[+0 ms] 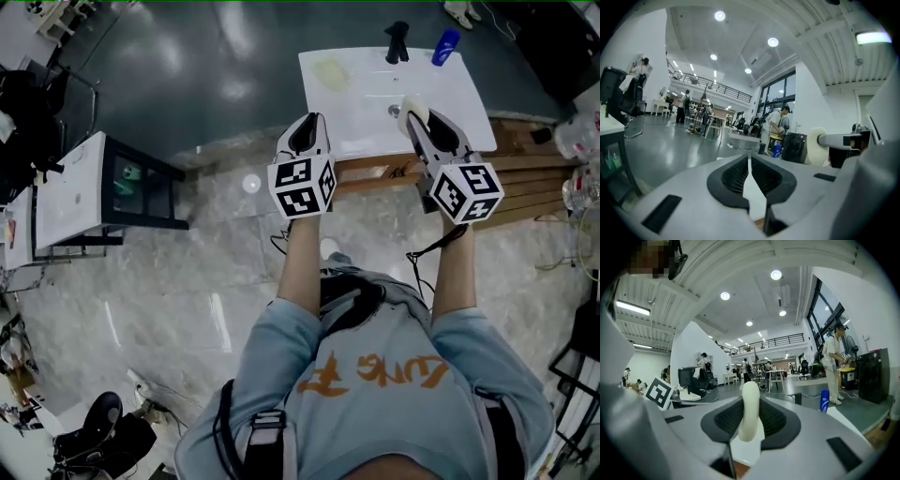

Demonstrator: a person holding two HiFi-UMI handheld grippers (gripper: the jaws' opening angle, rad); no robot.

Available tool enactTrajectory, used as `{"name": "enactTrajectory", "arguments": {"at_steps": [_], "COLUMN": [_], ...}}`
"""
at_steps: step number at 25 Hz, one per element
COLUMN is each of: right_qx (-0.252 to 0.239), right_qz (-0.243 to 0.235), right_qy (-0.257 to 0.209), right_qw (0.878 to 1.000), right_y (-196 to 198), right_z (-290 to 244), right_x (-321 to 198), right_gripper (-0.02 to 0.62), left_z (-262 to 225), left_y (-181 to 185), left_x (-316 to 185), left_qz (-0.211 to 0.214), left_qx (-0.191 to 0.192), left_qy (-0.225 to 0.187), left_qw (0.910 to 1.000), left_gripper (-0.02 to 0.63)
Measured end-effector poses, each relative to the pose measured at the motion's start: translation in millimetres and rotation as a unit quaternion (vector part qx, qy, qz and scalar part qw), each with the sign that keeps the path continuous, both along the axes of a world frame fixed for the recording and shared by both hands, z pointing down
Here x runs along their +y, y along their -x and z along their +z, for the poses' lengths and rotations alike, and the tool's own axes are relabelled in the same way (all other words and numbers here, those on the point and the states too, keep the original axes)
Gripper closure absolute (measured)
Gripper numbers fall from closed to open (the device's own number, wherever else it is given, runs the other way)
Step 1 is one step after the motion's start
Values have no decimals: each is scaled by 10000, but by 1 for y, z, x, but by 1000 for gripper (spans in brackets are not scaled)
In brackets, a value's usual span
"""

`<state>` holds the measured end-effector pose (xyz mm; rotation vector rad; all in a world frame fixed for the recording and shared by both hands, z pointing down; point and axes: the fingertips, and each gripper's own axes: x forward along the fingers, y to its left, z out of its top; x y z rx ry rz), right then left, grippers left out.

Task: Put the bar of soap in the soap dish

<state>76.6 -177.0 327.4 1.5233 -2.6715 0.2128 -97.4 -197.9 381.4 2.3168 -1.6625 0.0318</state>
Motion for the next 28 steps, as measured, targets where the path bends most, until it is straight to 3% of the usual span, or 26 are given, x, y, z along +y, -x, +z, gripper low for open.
{"name": "enactTrajectory", "arguments": {"at_steps": [7,15,22,26,28], "right_qx": [298,460,411,374,267], "right_qz": [-84,-482,-482,-521,-510], "right_qy": [633,866,1038,1179,1175], "right_qw": [9975,9940,9926,9910,9914], "right_y": [14,61,64,53,47], "right_z": [45,67,77,90,90], "right_x": [-55,-91,-115,-129,-144], "right_gripper": [477,477,477,477,477], "left_z": [63,79,80,79,76], "left_y": [22,84,65,40,35], "left_x": [-37,-61,-79,-85,-96], "left_qz": [-153,-842,-505,-111,-44], "left_qx": [391,531,516,871,839], "left_qy": [647,782,824,712,701], "left_qw": [9970,9920,9940,9936,9940], "left_gripper": [568,572,580,583,584]}}
